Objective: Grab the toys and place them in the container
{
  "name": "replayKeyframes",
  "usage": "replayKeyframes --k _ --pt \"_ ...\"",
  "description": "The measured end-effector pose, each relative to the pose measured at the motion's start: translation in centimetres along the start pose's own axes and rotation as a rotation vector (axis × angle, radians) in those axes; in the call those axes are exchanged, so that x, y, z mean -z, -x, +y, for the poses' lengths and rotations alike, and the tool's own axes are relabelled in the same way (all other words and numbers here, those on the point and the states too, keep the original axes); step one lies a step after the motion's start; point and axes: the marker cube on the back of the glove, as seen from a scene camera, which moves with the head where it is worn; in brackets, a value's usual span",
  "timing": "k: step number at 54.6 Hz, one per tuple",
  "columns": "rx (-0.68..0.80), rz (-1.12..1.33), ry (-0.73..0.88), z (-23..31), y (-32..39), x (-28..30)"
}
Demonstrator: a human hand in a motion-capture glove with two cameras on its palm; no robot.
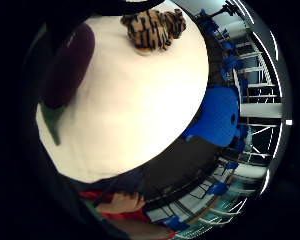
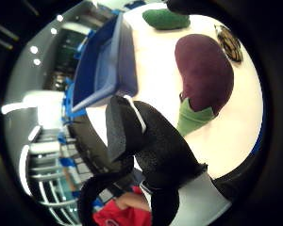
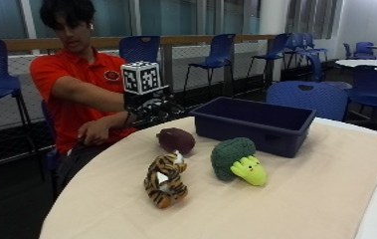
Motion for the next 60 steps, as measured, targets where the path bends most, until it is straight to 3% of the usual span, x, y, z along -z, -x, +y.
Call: replayKeyframes --k 37,60 --pt "-0.02 -0.05 0.002 -0.8 -1.3 -0.6" --pt "-0.009 0.025 0.041 -5.9 -0.1 -2.1"
